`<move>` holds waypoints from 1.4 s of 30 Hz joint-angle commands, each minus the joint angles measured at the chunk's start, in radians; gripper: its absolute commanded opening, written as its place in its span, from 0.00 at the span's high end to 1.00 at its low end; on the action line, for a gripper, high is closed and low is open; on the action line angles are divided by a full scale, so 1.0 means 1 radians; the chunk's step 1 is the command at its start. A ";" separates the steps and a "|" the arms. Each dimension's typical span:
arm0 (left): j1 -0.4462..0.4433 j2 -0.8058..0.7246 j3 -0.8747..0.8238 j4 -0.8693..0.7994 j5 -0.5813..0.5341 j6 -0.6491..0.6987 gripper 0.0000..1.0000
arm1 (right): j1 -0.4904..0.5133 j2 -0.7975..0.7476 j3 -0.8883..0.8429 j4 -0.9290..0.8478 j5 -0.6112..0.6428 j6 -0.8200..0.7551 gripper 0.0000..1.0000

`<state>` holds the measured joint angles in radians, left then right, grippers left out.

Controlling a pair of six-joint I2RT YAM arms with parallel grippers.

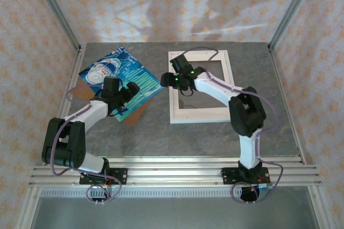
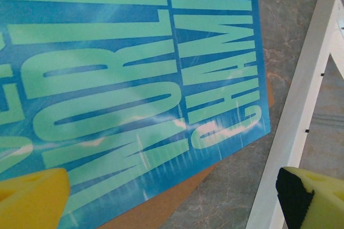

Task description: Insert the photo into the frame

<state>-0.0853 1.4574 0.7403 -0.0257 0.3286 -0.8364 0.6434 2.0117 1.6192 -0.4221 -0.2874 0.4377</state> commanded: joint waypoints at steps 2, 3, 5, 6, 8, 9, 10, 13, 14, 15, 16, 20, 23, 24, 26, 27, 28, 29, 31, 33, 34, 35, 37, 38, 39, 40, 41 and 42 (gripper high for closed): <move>-0.002 0.057 0.016 0.071 -0.015 0.007 0.00 | 0.015 0.120 0.174 -0.027 0.018 0.009 0.32; -0.002 0.070 0.015 0.076 -0.012 0.007 0.00 | 0.020 0.150 0.213 -0.045 0.024 0.003 0.33; -0.001 0.089 0.000 0.092 -0.003 0.001 0.00 | 0.027 0.201 0.273 -0.077 0.026 0.004 0.34; -0.001 0.096 -0.013 0.104 0.002 -0.001 0.00 | 0.029 0.228 0.301 -0.088 0.018 0.010 0.36; -0.002 0.100 -0.038 0.107 0.000 0.002 0.00 | 0.039 0.274 0.352 -0.117 0.050 0.034 0.39; -0.001 0.098 -0.051 0.106 -0.006 0.006 0.00 | 0.044 0.304 0.392 -0.142 0.061 0.043 0.40; -0.002 0.091 -0.061 0.099 -0.013 0.012 0.00 | 0.048 0.328 0.425 -0.162 0.074 0.049 0.42; 0.001 0.056 -0.091 0.045 -0.036 0.043 0.00 | 0.065 0.400 0.528 -0.240 0.122 0.049 0.44; 0.003 0.038 -0.103 0.019 -0.050 0.059 0.00 | 0.067 0.420 0.558 -0.269 0.133 0.047 0.44; 0.005 0.021 -0.115 -0.004 -0.065 0.071 0.00 | 0.068 0.438 0.581 -0.291 0.135 0.045 0.44; 0.007 0.006 -0.128 -0.021 -0.077 0.080 0.00 | 0.068 0.447 0.590 -0.303 0.131 0.043 0.44; 0.011 -0.041 -0.169 -0.057 -0.116 0.100 0.00 | 0.073 0.466 0.590 -0.323 0.140 0.036 0.44; 0.011 -0.045 -0.167 -0.055 -0.117 0.100 0.00 | 0.078 0.469 0.582 -0.346 0.127 0.033 0.44; 0.011 -0.042 -0.161 -0.053 -0.114 0.099 0.00 | 0.083 0.464 0.571 -0.355 0.129 0.031 0.44; 0.010 -0.034 -0.152 -0.047 -0.106 0.096 0.00 | 0.090 0.445 0.539 -0.351 0.125 0.034 0.44; 0.010 -0.030 -0.148 -0.046 -0.102 0.095 0.00 | 0.093 0.436 0.520 -0.345 0.127 0.038 0.44; 0.011 -0.026 -0.145 -0.045 -0.101 0.095 0.00 | 0.094 0.431 0.509 -0.338 0.119 0.040 0.44; 0.010 -0.022 -0.143 -0.043 -0.100 0.096 0.00 | 0.096 0.431 0.502 -0.335 0.112 0.039 0.44; 0.010 -0.014 -0.140 -0.039 -0.095 0.097 0.00 | 0.096 0.443 0.497 -0.335 0.086 0.031 0.44; 0.010 -0.008 -0.139 -0.037 -0.091 0.100 0.00 | 0.098 0.448 0.480 -0.316 0.039 0.025 0.44; 0.010 -0.005 -0.139 -0.038 -0.089 0.100 0.00 | 0.098 0.442 0.458 -0.291 0.014 0.026 0.45; 0.011 -0.002 -0.139 -0.039 -0.088 0.101 0.00 | 0.098 0.429 0.430 -0.259 -0.015 0.030 0.47; 0.011 0.004 -0.144 -0.034 -0.085 0.100 0.00 | 0.098 0.400 0.378 -0.202 -0.053 0.035 0.48; 0.010 0.006 -0.144 -0.033 -0.083 0.099 0.00 | 0.097 0.385 0.358 -0.182 -0.064 0.035 0.48; 0.010 0.006 -0.146 -0.031 -0.079 0.099 0.00 | 0.098 0.371 0.341 -0.164 -0.076 0.034 0.49; 0.011 0.006 -0.147 -0.030 -0.079 0.098 0.00 | 0.098 0.358 0.331 -0.148 -0.085 0.033 0.49; 0.010 0.005 -0.148 -0.029 -0.079 0.098 0.00 | 0.098 0.346 0.321 -0.133 -0.096 0.029 0.49; 0.010 0.003 -0.147 -0.032 -0.080 0.100 0.00 | 0.098 0.335 0.315 -0.121 -0.103 0.027 0.49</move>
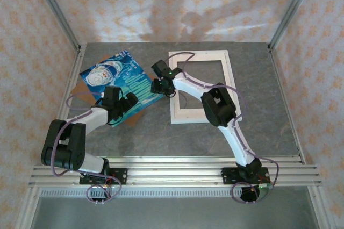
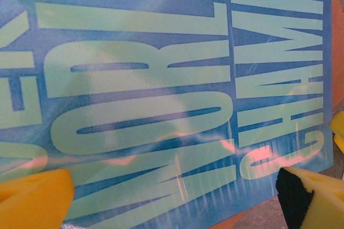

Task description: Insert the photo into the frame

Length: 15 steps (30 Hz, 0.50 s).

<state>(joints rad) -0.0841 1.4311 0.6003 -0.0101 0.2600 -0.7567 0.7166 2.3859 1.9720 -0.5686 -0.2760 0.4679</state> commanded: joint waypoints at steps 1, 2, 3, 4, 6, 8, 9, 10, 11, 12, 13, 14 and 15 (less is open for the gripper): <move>0.009 0.029 -0.007 -0.050 -0.013 0.021 0.00 | 0.024 -0.047 -0.039 0.031 -0.118 -0.007 0.49; 0.010 0.028 -0.005 -0.051 -0.013 0.023 0.00 | 0.024 -0.057 -0.041 0.036 -0.123 -0.010 0.49; 0.009 0.026 -0.004 -0.055 -0.011 0.023 0.00 | 0.023 -0.067 -0.046 0.046 -0.127 -0.011 0.49; 0.009 0.027 -0.004 -0.055 -0.009 0.025 0.00 | 0.023 -0.075 -0.052 0.052 -0.127 -0.011 0.49; 0.009 0.025 -0.002 -0.060 -0.006 0.028 0.00 | 0.020 -0.090 -0.061 0.064 -0.129 -0.012 0.49; 0.009 0.023 -0.001 -0.064 -0.006 0.030 0.00 | 0.014 -0.106 -0.075 0.082 -0.134 -0.010 0.49; 0.009 0.022 -0.001 -0.064 -0.007 0.031 0.00 | 0.011 -0.113 -0.085 0.093 -0.139 -0.006 0.49; 0.010 0.022 -0.001 -0.064 -0.008 0.032 0.00 | 0.008 -0.122 -0.097 0.108 -0.147 0.002 0.49; 0.009 0.022 0.000 -0.064 -0.008 0.031 0.00 | 0.002 -0.134 -0.117 0.131 -0.159 0.011 0.49; 0.009 0.024 0.000 -0.064 -0.007 0.033 0.00 | -0.002 -0.144 -0.134 0.155 -0.175 0.018 0.49; 0.009 0.027 0.001 -0.064 -0.005 0.034 0.00 | -0.008 -0.157 -0.162 0.195 -0.199 0.031 0.49; 0.009 0.029 0.003 -0.066 -0.002 0.037 0.00 | -0.015 -0.170 -0.191 0.242 -0.230 0.046 0.49; 0.009 0.032 0.005 -0.067 0.001 0.038 0.00 | -0.022 -0.178 -0.218 0.280 -0.257 0.062 0.49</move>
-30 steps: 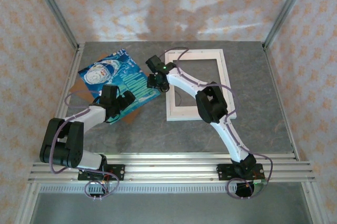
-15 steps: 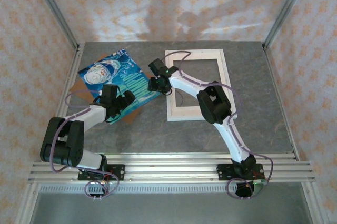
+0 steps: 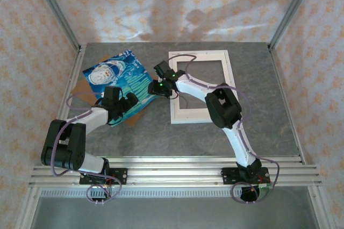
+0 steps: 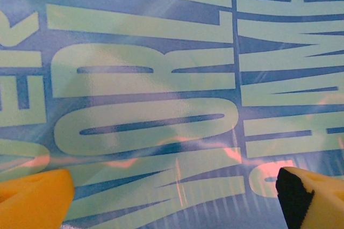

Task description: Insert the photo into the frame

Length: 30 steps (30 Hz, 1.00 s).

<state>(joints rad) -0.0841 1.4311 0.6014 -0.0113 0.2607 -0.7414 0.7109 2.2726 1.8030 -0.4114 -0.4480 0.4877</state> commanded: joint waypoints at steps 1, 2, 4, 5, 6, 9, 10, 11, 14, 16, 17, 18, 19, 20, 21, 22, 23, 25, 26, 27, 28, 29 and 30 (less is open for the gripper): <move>0.010 0.035 0.006 -0.068 0.005 0.026 0.00 | -0.023 -0.071 -0.072 0.170 -0.118 0.059 0.49; 0.009 0.035 0.006 -0.070 0.006 0.028 0.00 | -0.029 -0.077 -0.096 0.217 -0.148 0.076 0.49; 0.009 0.033 0.006 -0.074 0.008 0.031 0.00 | -0.040 -0.080 -0.134 0.309 -0.206 0.104 0.49; 0.009 0.032 0.005 -0.076 0.009 0.034 0.00 | -0.046 -0.078 -0.150 0.352 -0.230 0.122 0.49; 0.009 0.031 0.006 -0.078 0.009 0.036 0.00 | -0.052 -0.076 -0.164 0.392 -0.252 0.139 0.49; 0.009 0.032 0.006 -0.080 0.011 0.036 0.00 | -0.071 -0.069 -0.215 0.555 -0.322 0.205 0.49; 0.009 0.032 0.006 -0.081 0.011 0.036 0.00 | -0.075 -0.063 -0.229 0.612 -0.347 0.227 0.49; 0.009 0.035 0.006 -0.079 0.014 0.035 0.00 | -0.080 -0.059 -0.239 0.661 -0.364 0.250 0.49; 0.009 0.039 0.008 -0.079 0.018 0.036 0.00 | -0.086 -0.035 -0.239 0.750 -0.407 0.288 0.48; 0.009 0.040 0.007 -0.082 0.020 0.038 0.00 | -0.088 -0.023 -0.233 0.786 -0.426 0.302 0.45; 0.010 0.040 0.008 -0.083 0.019 0.037 0.00 | -0.089 -0.018 -0.230 0.793 -0.427 0.305 0.42; 0.010 0.040 0.006 -0.083 0.019 0.038 0.00 | -0.090 -0.015 -0.229 0.802 -0.430 0.306 0.40; 0.010 0.040 0.006 -0.085 0.019 0.039 0.00 | -0.090 -0.011 -0.225 0.814 -0.434 0.306 0.38; 0.009 0.041 0.007 -0.085 0.021 0.041 0.00 | -0.091 -0.006 -0.222 0.823 -0.439 0.310 0.37; 0.010 0.042 0.008 -0.087 0.021 0.040 0.00 | -0.091 -0.002 -0.215 0.827 -0.442 0.312 0.37; 0.009 0.042 0.009 -0.087 0.021 0.042 0.00 | -0.093 0.002 -0.209 0.818 -0.438 0.312 0.39; 0.010 0.043 0.009 -0.089 0.022 0.044 0.00 | -0.094 0.005 -0.202 0.805 -0.428 0.312 0.42; 0.009 0.039 0.008 -0.092 0.021 0.045 0.00 | -0.093 0.007 -0.177 0.706 -0.385 0.292 0.49; 0.010 0.037 0.006 -0.092 0.019 0.046 0.00 | -0.094 0.008 -0.156 0.619 -0.354 0.262 0.52; 0.009 0.035 0.004 -0.093 0.018 0.048 0.00 | -0.094 0.007 -0.142 0.559 -0.326 0.244 0.56; 0.009 0.034 0.005 -0.094 0.013 0.049 0.00 | -0.094 0.004 -0.134 0.505 -0.298 0.230 0.59; 0.009 0.034 0.004 -0.095 0.010 0.051 0.00 | -0.094 -0.001 -0.134 0.470 -0.273 0.225 0.61; 0.009 0.035 0.005 -0.096 0.007 0.051 0.00 | -0.094 -0.005 -0.133 0.444 -0.255 0.223 0.63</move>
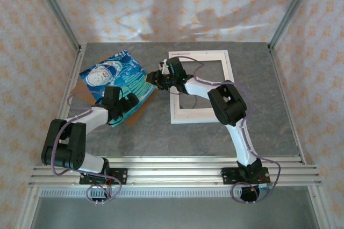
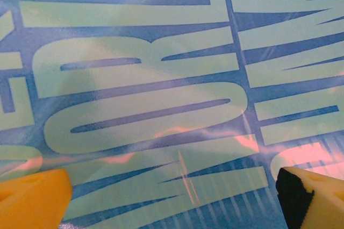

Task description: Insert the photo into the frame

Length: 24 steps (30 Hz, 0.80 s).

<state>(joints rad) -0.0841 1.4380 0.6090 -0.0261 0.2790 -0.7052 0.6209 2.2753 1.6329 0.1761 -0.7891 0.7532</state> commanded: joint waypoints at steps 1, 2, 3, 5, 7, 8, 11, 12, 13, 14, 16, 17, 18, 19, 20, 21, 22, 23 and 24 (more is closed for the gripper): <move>0.010 0.030 -0.003 -0.079 -0.013 0.016 0.00 | -0.004 -0.012 0.040 -0.174 0.108 -0.041 0.66; 0.008 0.032 -0.002 -0.078 -0.015 0.016 0.00 | -0.003 -0.016 0.041 -0.197 0.126 -0.041 0.69; 0.007 0.033 -0.001 -0.077 -0.016 0.017 0.00 | 0.000 -0.022 0.044 -0.229 0.151 -0.038 0.72; 0.005 0.034 0.010 -0.077 -0.014 0.023 0.00 | 0.001 -0.031 0.042 -0.270 0.189 -0.032 0.79; -0.014 0.023 0.033 -0.088 -0.021 0.046 0.00 | 0.001 -0.042 0.036 -0.293 0.214 -0.021 0.93; -0.025 0.013 0.048 -0.094 -0.021 0.065 0.00 | 0.002 -0.048 0.035 -0.305 0.225 -0.018 1.00; -0.099 -0.021 0.113 -0.140 -0.069 0.144 0.00 | -0.001 -0.079 0.022 -0.339 0.254 -0.030 1.00; -0.135 -0.033 0.139 -0.165 -0.102 0.164 0.00 | -0.002 -0.098 0.014 -0.352 0.265 -0.041 1.00; -0.171 -0.044 0.165 -0.183 -0.139 0.211 0.00 | -0.005 -0.116 0.003 -0.366 0.274 -0.051 1.00; -0.199 -0.052 0.183 -0.197 -0.166 0.234 0.00 | -0.008 -0.137 -0.012 -0.374 0.285 -0.059 1.00; -0.255 -0.066 0.210 -0.204 -0.212 0.279 0.00 | -0.020 -0.189 -0.051 -0.393 0.305 -0.081 1.00; -0.275 -0.069 0.217 -0.200 -0.226 0.296 0.00 | -0.027 -0.214 -0.067 -0.403 0.309 -0.090 1.00; -0.296 -0.073 0.223 -0.198 -0.243 0.316 0.00 | -0.035 -0.240 -0.088 -0.413 0.313 -0.099 1.00; -0.318 -0.073 0.230 -0.194 -0.256 0.342 0.01 | -0.044 -0.265 -0.109 -0.424 0.313 -0.109 1.00; -0.336 -0.071 0.234 -0.193 -0.269 0.363 0.01 | -0.052 -0.288 -0.127 -0.432 0.312 -0.116 1.00; -0.358 -0.065 0.242 -0.193 -0.279 0.386 0.02 | -0.063 -0.312 -0.151 -0.441 0.307 -0.121 1.00; -0.379 -0.059 0.247 -0.192 -0.290 0.409 0.02 | -0.071 -0.337 -0.178 -0.441 0.306 -0.123 1.00; -0.400 -0.050 0.254 -0.191 -0.295 0.423 0.03 | -0.079 -0.358 -0.200 -0.439 0.306 -0.121 1.00; -0.425 -0.041 0.261 -0.188 -0.303 0.448 0.03 | -0.085 -0.379 -0.225 -0.439 0.307 -0.122 1.00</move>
<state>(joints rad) -0.4664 1.3788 0.8398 -0.1780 0.0547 -0.3630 0.5552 1.9533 1.4624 -0.2218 -0.5182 0.6621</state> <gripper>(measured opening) 0.971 0.046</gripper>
